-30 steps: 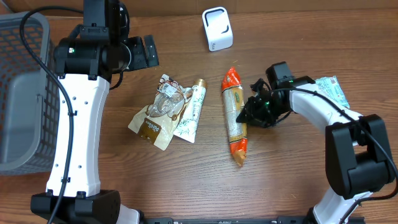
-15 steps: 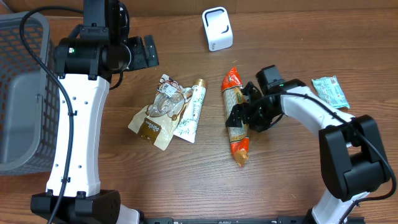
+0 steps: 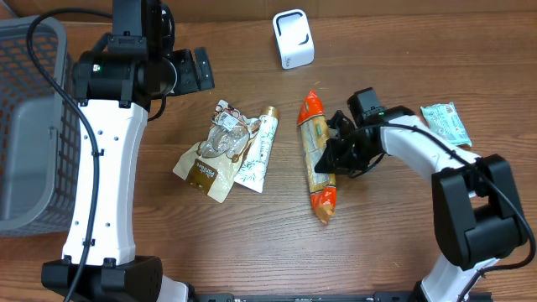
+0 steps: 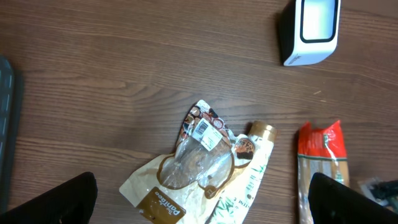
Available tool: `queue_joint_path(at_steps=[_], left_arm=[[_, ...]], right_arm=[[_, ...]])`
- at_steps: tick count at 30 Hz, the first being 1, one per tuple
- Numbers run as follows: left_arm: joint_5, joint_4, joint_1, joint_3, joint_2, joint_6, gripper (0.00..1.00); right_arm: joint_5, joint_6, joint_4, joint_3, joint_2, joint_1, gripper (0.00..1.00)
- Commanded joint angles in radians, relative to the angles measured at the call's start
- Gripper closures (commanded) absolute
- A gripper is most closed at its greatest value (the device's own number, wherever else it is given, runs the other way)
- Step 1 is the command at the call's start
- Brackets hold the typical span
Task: Scan the item barcode
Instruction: 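Lift the spaghetti pack with the right gripper toward the white scanner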
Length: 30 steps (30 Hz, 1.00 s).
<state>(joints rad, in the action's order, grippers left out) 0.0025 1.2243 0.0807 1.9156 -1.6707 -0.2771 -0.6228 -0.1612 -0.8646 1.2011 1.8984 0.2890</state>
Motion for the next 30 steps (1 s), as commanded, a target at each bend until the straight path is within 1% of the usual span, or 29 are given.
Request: queue_joint_path(at_steps=[1,3,5,7,10,15,20,25,27,30], left_arm=[[-0.013,-0.002,-0.002,-0.006,0.004,0.019,0.0],[-0.013,-0.002,-0.002,-0.006,0.004,0.019,0.0],[-0.013,-0.002,-0.002,-0.006,0.004,0.019,0.0],[-0.013,-0.002,-0.002,-0.006,0.004,0.019,0.01],[-0.013,-0.002,-0.002,-0.006,0.004,0.019,0.01],[-0.013,-0.002,-0.002,-0.006,0.004,0.019,0.0],[-0.013,-0.002,-0.002,-0.006,0.004,0.019,0.0],[-0.013,-0.002,-0.002,-0.006,0.004,0.019,0.0],[-0.013,-0.002,-0.002,-0.006,0.004,0.019,0.01],[-0.013,-0.002,-0.002,-0.006,0.004,0.019,0.0]], right_arm=[[-0.179,0.013,-0.076,0.139,-0.011,-0.06,0.96],[-0.303,0.077,-0.14,0.203,-0.013,-0.087,0.96],[-0.531,0.206,-0.22,0.28,-0.013,-0.122,0.96],[-0.672,0.277,-0.265,0.323,-0.013,-0.145,0.96],[-0.776,0.294,-0.266,0.357,-0.013,-0.162,0.96],[-0.851,0.289,-0.255,0.402,-0.013,-0.16,0.96],[-0.948,0.206,-0.212,0.526,-0.013,-0.159,0.96],[-0.948,-0.008,-0.079,0.651,-0.013,-0.159,0.96],[-0.948,-0.099,-0.011,0.681,-0.013,-0.159,0.96],[-0.948,-0.197,0.054,0.691,-0.013,-0.159,0.97]])
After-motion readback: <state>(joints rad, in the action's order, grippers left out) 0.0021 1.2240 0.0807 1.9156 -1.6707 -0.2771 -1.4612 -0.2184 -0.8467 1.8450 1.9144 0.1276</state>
